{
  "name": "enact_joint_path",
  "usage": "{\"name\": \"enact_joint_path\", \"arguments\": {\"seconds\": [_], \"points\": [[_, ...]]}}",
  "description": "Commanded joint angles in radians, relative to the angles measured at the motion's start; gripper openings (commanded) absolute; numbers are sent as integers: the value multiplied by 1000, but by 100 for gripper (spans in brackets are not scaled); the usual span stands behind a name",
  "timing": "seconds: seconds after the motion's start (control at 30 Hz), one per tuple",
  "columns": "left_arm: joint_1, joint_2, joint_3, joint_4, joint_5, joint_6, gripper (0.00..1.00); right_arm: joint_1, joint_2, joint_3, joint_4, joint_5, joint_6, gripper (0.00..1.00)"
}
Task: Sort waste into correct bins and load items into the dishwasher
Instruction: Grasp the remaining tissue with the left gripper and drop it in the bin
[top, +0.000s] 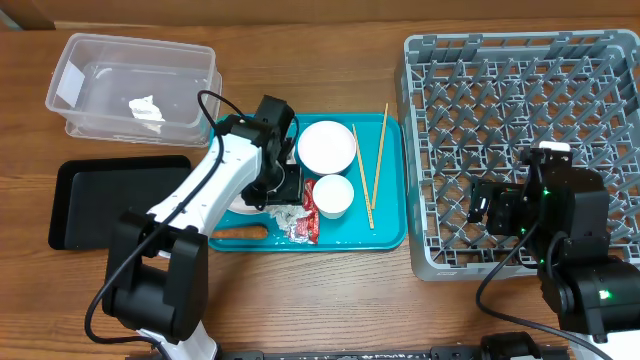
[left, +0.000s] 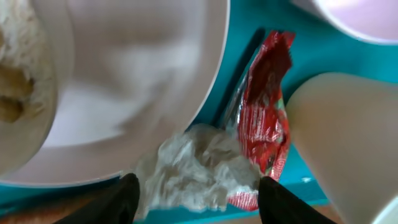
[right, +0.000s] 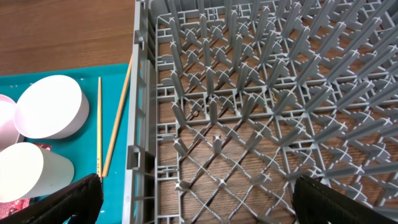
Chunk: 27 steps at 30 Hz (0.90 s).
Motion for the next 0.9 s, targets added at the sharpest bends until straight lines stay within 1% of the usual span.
{"name": "enact_joint_path", "arguments": {"seconds": [0.0,0.1,0.2,0.23,0.33,0.4,0.5,0.6,0.87], "points": [[-8,11,-45,32,-7,-13,65,-3,-5,29,4,7,4,100],[-8,11,-67,38,-6,-14,63,-3,-5,29,4,7,4,100],[-8,11,-72,36,-1,-14,49,-3,-5,29,4,7,4,100],[-8,11,-72,37,7,-14,43,-3,-5,29,4,7,4,100],[-8,11,-71,38,31,-14,18,-3,-5,29,2,7,4,100],[-8,11,-71,38,32,-14,4,-3,-5,29,1,7,4,100],[-6,10,-65,30,32,-13,4,-3,-5,29,2,7,4,100],[-5,10,-34,-12,31,-13,4,-3,-5,29,1,7,4,100],[11,-26,155,-161,11,-5,4,-3,-5,29,2,7,4,100]]}}
